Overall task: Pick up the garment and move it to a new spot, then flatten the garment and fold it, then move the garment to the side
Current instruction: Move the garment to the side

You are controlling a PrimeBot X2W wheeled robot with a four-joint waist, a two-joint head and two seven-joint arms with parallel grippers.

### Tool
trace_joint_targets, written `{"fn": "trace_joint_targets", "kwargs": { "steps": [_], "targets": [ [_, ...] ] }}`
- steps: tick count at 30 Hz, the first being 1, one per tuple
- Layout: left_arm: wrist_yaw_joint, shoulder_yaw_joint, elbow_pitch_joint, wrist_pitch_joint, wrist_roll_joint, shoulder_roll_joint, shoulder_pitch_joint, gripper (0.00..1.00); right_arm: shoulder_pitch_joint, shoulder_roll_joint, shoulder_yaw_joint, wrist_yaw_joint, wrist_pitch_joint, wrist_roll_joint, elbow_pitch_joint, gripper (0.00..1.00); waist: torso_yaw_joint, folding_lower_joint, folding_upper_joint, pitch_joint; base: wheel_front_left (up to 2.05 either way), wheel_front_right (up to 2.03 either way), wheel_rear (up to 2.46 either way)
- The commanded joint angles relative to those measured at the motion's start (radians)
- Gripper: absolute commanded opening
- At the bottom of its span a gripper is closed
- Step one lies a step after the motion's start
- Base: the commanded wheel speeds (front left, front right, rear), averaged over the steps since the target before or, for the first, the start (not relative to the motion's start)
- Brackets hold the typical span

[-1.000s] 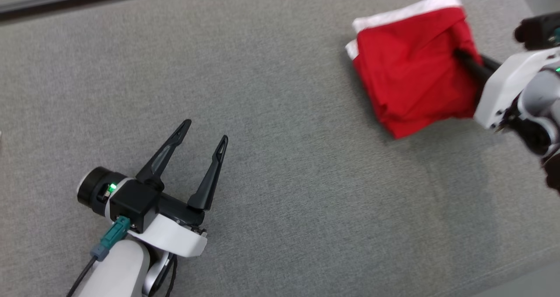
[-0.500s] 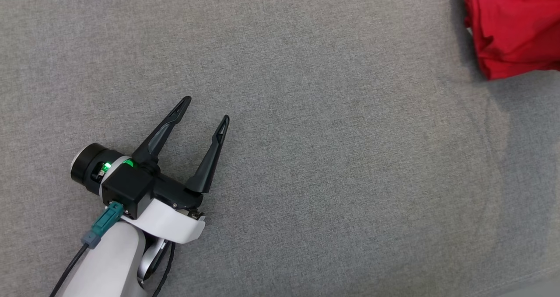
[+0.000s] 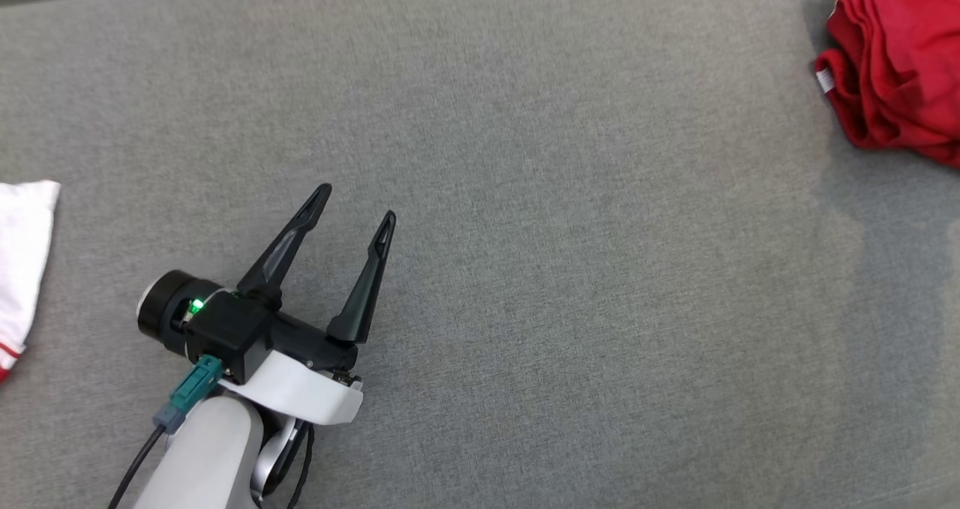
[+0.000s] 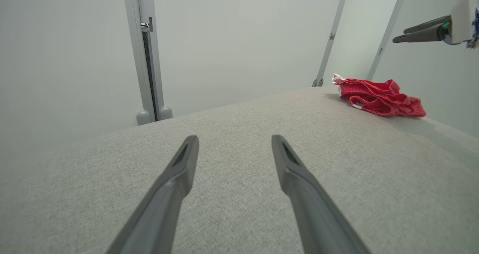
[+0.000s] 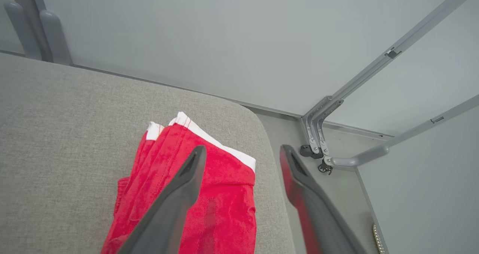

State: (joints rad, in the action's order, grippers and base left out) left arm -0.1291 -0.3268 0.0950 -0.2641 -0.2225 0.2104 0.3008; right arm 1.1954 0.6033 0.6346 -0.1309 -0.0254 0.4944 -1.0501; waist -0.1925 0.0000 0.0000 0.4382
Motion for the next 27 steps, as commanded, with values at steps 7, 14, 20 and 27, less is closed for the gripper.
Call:
{"fn": "trace_joint_targets", "kwargs": {
  "steps": [7,14,20,27],
  "targets": [
    [0.019,0.069,0.002,0.000,-0.011,-0.026,-0.085,1.00,-0.067,-0.066,-0.038,0.000,0.157,0.014,0.084,1.00,0.037,0.0000,0.0000,-0.177,0.00,0.00,0.00],
    [0.045,0.155,-0.016,0.000,-0.006,-0.037,-0.173,1.00,-0.245,-0.123,-0.082,0.000,0.246,0.034,0.228,1.00,0.088,0.0000,0.0000,-0.299,0.00,0.00,0.00],
    [0.061,0.207,-0.029,0.000,-0.004,-0.044,-0.224,1.00,-0.418,-0.158,-0.160,0.000,0.278,0.016,0.359,1.00,0.130,0.0000,0.0000,-0.356,0.00,0.00,0.00],
    [0.080,0.254,-0.024,0.000,0.007,-0.064,-0.295,1.00,-0.744,-0.266,-0.367,0.000,0.291,-0.083,0.553,1.00,0.179,0.0000,0.0000,-0.412,0.00,0.00,0.00]
  ]
}}
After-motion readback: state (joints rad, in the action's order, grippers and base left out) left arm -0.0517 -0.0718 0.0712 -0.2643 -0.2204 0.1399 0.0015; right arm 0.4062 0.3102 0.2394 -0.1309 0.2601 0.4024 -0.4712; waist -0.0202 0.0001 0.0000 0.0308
